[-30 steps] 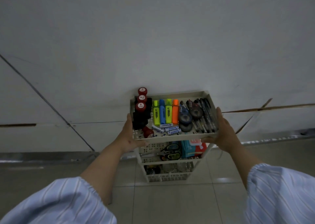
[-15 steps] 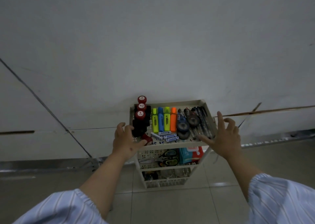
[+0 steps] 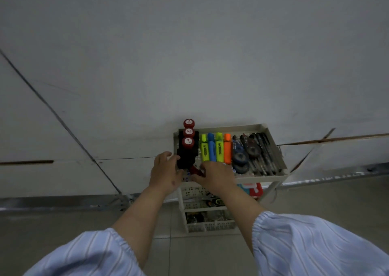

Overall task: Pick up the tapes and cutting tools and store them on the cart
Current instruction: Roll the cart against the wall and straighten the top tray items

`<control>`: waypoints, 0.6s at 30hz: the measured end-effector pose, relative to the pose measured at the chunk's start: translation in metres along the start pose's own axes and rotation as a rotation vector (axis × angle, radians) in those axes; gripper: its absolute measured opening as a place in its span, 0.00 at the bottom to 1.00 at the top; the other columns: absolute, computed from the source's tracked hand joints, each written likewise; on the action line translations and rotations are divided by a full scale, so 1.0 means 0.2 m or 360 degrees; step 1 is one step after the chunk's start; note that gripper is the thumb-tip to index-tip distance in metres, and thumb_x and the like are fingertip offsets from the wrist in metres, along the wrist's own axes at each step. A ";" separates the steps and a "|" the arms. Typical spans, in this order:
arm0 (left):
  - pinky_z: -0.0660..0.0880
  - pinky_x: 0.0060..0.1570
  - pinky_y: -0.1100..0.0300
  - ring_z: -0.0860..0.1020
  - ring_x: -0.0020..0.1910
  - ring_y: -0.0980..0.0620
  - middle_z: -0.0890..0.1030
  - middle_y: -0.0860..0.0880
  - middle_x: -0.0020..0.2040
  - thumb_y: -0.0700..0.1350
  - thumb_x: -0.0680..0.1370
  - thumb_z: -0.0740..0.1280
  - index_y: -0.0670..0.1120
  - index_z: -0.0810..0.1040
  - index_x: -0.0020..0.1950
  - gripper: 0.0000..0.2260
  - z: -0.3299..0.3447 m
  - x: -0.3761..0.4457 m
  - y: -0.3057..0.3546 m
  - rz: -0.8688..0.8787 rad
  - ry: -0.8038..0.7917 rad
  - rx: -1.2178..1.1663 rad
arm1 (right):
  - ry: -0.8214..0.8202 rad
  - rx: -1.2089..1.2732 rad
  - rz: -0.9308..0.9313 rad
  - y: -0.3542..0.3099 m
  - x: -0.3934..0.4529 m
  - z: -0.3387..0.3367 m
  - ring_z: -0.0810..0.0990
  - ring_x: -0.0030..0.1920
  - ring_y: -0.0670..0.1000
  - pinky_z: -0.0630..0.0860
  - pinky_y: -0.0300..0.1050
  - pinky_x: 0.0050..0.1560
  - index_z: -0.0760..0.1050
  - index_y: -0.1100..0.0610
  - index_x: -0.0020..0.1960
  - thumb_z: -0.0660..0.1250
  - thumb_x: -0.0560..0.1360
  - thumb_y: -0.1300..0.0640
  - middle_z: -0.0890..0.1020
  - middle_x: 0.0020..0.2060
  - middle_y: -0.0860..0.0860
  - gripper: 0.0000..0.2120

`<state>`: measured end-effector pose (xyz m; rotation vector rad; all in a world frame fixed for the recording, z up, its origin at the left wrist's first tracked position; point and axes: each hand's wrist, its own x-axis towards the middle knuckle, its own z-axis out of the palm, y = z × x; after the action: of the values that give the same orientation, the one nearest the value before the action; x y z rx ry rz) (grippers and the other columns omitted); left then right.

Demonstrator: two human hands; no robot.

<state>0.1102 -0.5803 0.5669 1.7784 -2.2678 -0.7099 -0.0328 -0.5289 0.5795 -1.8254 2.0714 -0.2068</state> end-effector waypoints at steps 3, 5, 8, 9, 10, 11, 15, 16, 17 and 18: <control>0.59 0.69 0.53 0.55 0.72 0.43 0.62 0.42 0.72 0.47 0.77 0.62 0.45 0.66 0.69 0.21 -0.01 0.01 0.00 0.0062 -0.0035 0.0032 | -0.0148 0.0311 0.0140 -0.03 0.02 0.00 0.77 0.42 0.57 0.68 0.45 0.35 0.69 0.56 0.40 0.65 0.72 0.44 0.76 0.36 0.54 0.15; 0.59 0.69 0.54 0.55 0.73 0.43 0.61 0.42 0.72 0.47 0.77 0.62 0.45 0.66 0.69 0.21 -0.02 0.01 0.00 0.0097 -0.0046 0.0025 | -0.0136 0.0423 0.0172 -0.05 0.03 -0.01 0.78 0.45 0.57 0.73 0.48 0.40 0.73 0.58 0.45 0.67 0.72 0.48 0.79 0.41 0.56 0.12; 0.59 0.70 0.54 0.53 0.73 0.43 0.59 0.43 0.73 0.46 0.77 0.62 0.46 0.65 0.70 0.22 -0.04 0.01 0.00 0.0151 -0.0090 -0.0002 | 0.0014 0.0637 0.0192 -0.09 0.03 -0.03 0.77 0.44 0.53 0.72 0.43 0.38 0.73 0.57 0.45 0.67 0.73 0.52 0.80 0.44 0.54 0.09; 0.59 0.70 0.55 0.53 0.73 0.44 0.59 0.43 0.73 0.45 0.77 0.62 0.47 0.64 0.70 0.22 -0.04 0.01 0.00 0.0164 -0.0100 -0.0011 | 0.0069 0.0704 0.0197 -0.10 0.03 -0.04 0.75 0.42 0.51 0.69 0.42 0.35 0.72 0.56 0.43 0.66 0.73 0.51 0.78 0.41 0.53 0.08; 0.59 0.70 0.55 0.53 0.73 0.44 0.59 0.43 0.73 0.44 0.76 0.63 0.47 0.65 0.70 0.22 -0.05 0.02 0.00 0.0175 -0.0099 -0.0027 | 0.0126 0.0751 0.0206 -0.12 0.03 -0.05 0.73 0.41 0.50 0.66 0.42 0.35 0.72 0.56 0.43 0.66 0.74 0.51 0.76 0.40 0.51 0.09; 0.59 0.70 0.55 0.53 0.73 0.44 0.59 0.43 0.72 0.44 0.76 0.63 0.46 0.65 0.70 0.22 -0.06 0.02 -0.01 0.0176 -0.0093 -0.0051 | 0.0175 0.0790 0.0216 -0.13 0.04 -0.06 0.73 0.41 0.49 0.65 0.41 0.35 0.73 0.57 0.44 0.66 0.74 0.50 0.75 0.39 0.50 0.10; 0.60 0.70 0.53 0.54 0.73 0.44 0.61 0.42 0.71 0.43 0.76 0.64 0.44 0.69 0.67 0.20 -0.08 0.06 -0.01 0.0133 -0.0044 -0.0131 | 0.0300 0.0980 0.0219 -0.17 0.10 -0.07 0.76 0.40 0.51 0.70 0.37 0.34 0.75 0.60 0.48 0.68 0.73 0.52 0.78 0.41 0.52 0.12; 0.61 0.69 0.52 0.56 0.73 0.44 0.62 0.41 0.71 0.43 0.76 0.64 0.44 0.70 0.66 0.19 -0.09 0.07 -0.02 0.0124 -0.0038 -0.0138 | 0.0313 0.1051 0.0221 -0.17 0.12 -0.06 0.77 0.39 0.51 0.71 0.34 0.32 0.74 0.59 0.47 0.69 0.72 0.52 0.79 0.42 0.53 0.11; 0.63 0.68 0.52 0.57 0.72 0.43 0.63 0.41 0.69 0.43 0.76 0.64 0.44 0.71 0.65 0.17 -0.09 0.07 -0.02 0.0113 -0.0036 -0.0146 | 0.0318 0.1116 0.0216 -0.18 0.13 -0.06 0.77 0.38 0.50 0.72 0.30 0.30 0.74 0.57 0.47 0.70 0.71 0.53 0.79 0.42 0.52 0.10; 0.64 0.67 0.53 0.59 0.70 0.43 0.65 0.41 0.68 0.42 0.76 0.64 0.43 0.73 0.64 0.16 -0.08 0.08 -0.03 0.0101 -0.0041 -0.0154 | 0.0316 0.1147 0.0200 -0.18 0.14 -0.06 0.77 0.38 0.48 0.72 0.28 0.30 0.75 0.57 0.48 0.72 0.70 0.54 0.79 0.42 0.51 0.10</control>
<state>0.1174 -0.6011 0.5768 1.6561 -2.2539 -0.8201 -0.0059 -0.5634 0.5982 -1.2654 1.8665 -0.9874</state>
